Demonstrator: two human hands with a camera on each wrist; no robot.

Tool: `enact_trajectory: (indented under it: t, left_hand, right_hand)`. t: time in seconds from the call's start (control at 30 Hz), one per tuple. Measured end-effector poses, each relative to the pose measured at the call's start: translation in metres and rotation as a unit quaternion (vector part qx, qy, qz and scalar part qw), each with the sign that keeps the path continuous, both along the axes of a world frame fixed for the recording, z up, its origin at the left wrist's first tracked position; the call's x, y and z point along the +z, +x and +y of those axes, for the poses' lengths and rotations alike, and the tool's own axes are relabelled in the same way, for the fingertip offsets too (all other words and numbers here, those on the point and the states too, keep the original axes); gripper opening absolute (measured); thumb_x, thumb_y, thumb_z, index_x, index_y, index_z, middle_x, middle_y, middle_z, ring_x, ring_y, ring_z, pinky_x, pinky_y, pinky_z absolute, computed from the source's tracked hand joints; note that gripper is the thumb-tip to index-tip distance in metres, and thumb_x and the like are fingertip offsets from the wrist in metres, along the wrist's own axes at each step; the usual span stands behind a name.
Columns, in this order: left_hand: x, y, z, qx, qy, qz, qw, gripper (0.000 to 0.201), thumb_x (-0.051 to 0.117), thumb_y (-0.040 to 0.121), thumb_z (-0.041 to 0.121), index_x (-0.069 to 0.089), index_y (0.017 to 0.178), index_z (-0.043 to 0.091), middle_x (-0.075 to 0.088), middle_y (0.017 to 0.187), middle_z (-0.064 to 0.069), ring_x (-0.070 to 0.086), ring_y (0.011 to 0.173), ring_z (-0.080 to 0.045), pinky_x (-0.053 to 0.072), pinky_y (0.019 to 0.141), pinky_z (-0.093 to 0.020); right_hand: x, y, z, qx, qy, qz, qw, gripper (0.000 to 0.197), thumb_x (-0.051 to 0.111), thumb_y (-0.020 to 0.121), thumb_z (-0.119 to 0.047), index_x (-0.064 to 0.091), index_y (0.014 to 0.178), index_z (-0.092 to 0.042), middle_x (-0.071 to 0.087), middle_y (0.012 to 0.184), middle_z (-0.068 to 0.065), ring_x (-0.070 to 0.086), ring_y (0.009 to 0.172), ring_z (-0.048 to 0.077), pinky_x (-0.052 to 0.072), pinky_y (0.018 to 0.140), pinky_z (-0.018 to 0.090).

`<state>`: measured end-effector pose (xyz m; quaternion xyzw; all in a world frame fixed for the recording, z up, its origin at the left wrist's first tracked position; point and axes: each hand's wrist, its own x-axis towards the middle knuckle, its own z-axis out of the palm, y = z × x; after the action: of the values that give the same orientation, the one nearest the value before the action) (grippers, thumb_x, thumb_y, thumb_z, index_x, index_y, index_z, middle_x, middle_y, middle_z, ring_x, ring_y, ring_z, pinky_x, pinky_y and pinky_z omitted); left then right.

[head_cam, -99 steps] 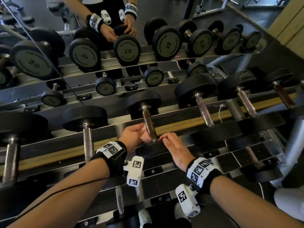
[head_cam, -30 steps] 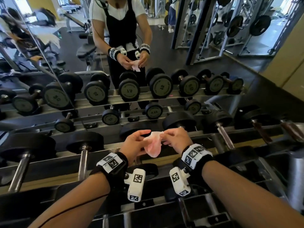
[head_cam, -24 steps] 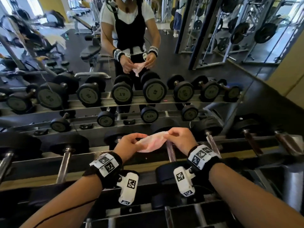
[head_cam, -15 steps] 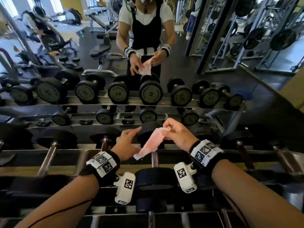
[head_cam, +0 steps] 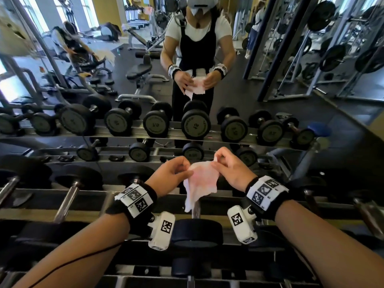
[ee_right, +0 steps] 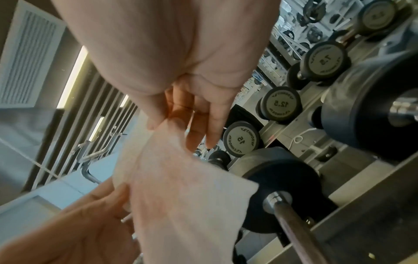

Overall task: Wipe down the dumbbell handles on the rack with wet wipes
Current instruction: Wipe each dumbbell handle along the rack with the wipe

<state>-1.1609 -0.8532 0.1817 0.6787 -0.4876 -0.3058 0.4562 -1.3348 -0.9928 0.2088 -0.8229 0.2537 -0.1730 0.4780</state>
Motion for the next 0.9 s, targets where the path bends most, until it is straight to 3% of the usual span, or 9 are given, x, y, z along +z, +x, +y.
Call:
enact_trajectory:
  t: [0.17,0.27,0.37,0.43,0.53,0.63,0.77,0.83,0.9]
  left_hand:
    - [0.019,0.007,0.007,0.043,-0.025,-0.024,0.998,0.009,0.063,0.095,0.023,0.056,0.095,0.018,0.067,0.093,-0.012,0.068,0.088,-0.025,0.055,0.089,-0.052]
    - [0.024,0.017,0.015,0.062,-0.02,-0.024,0.998,0.018,0.069,0.092,0.023,0.057,0.106,0.025,0.065,0.103,-0.015,0.066,0.09,-0.023,0.055,0.089,-0.051]
    - [0.026,0.036,0.027,0.041,0.053,-0.066,0.996,0.039,0.079,0.082,0.027,0.063,0.118,0.025,0.069,0.11,-0.002,0.067,0.099,-0.02,0.055,0.094,-0.045]
    - [0.025,0.045,0.034,0.025,0.1,-0.072,0.992,0.035,0.081,0.08,0.031,0.072,0.111,0.016,0.074,0.103,-0.007,0.07,0.096,-0.024,0.054,0.094,-0.048]
    - [0.023,0.047,0.042,0.009,0.091,-0.013,0.996,0.037,0.082,0.079,0.036,0.073,0.094,0.003,0.073,0.09,-0.017,0.067,0.082,-0.027,0.054,0.088,-0.047]
    - [0.022,0.037,0.04,0.004,0.072,0.102,0.992,0.033,0.083,0.077,0.033,0.071,0.09,0.005,0.069,0.085,-0.009,0.062,0.082,-0.021,0.049,0.083,-0.038]
    - [0.02,0.024,0.033,0.046,0.041,0.147,0.987,0.028,0.08,0.08,0.016,0.057,0.096,0.013,0.069,0.091,-0.011,0.066,0.084,-0.028,0.055,0.082,-0.046]
    - [0.019,0.019,0.032,0.07,-0.006,0.166,0.984,0.04,0.076,0.082,0.003,0.053,0.111,0.019,0.069,0.093,-0.022,0.069,0.083,-0.035,0.056,0.083,-0.054]
    - [0.018,0.016,0.033,0.085,-0.062,0.171,0.98,0.059,0.072,0.084,-0.004,0.053,0.127,0.031,0.068,0.098,-0.028,0.07,0.088,-0.038,0.057,0.084,-0.055]
  right_hand:
    - [0.0,0.012,0.009,0.025,0.234,-0.041,0.971,0.033,0.056,0.095,0.0,0.036,0.118,-0.014,0.058,0.108,0.015,0.06,0.1,0.022,0.055,0.091,0.048]
    - [-0.004,0.014,0.01,0.042,0.198,-0.017,0.979,0.056,0.061,0.086,0.013,0.035,0.123,-0.019,0.059,0.116,0.018,0.061,0.101,0.026,0.057,0.083,0.044]
    - [-0.008,0.017,0.004,-0.026,0.117,-0.012,0.993,0.055,0.068,0.081,0.008,0.043,0.121,-0.021,0.062,0.105,0.014,0.062,0.091,0.025,0.056,0.084,0.047]
    - [-0.009,0.018,-0.001,-0.056,0.1,-0.026,0.993,0.05,0.069,0.081,0.007,0.049,0.118,-0.02,0.063,0.1,0.01,0.062,0.093,0.025,0.053,0.089,0.046]
    - [-0.008,0.024,-0.006,-0.043,0.077,-0.033,0.996,0.039,0.069,0.083,0.005,0.055,0.111,-0.019,0.066,0.098,0.003,0.064,0.096,0.023,0.052,0.088,0.039]
    - [0.001,0.033,-0.003,-0.007,0.061,-0.028,0.998,0.035,0.068,0.085,0.001,0.055,0.107,-0.023,0.07,0.097,0.0,0.067,0.091,0.017,0.054,0.081,0.031]
    - [0.01,0.039,-0.001,0.013,0.059,-0.025,0.998,0.033,0.069,0.087,-0.004,0.055,0.112,-0.02,0.071,0.094,-0.001,0.067,0.085,0.014,0.053,0.075,0.026]
    - [0.006,0.04,0.0,-0.041,0.096,-0.07,0.992,0.035,0.07,0.088,-0.01,0.053,0.117,-0.019,0.071,0.098,0.004,0.066,0.086,0.018,0.051,0.08,0.031]
    - [-0.004,0.04,0.005,-0.109,0.229,-0.119,0.96,0.041,0.067,0.092,-0.023,0.047,0.127,-0.017,0.071,0.108,0.014,0.067,0.092,0.025,0.054,0.083,0.04]
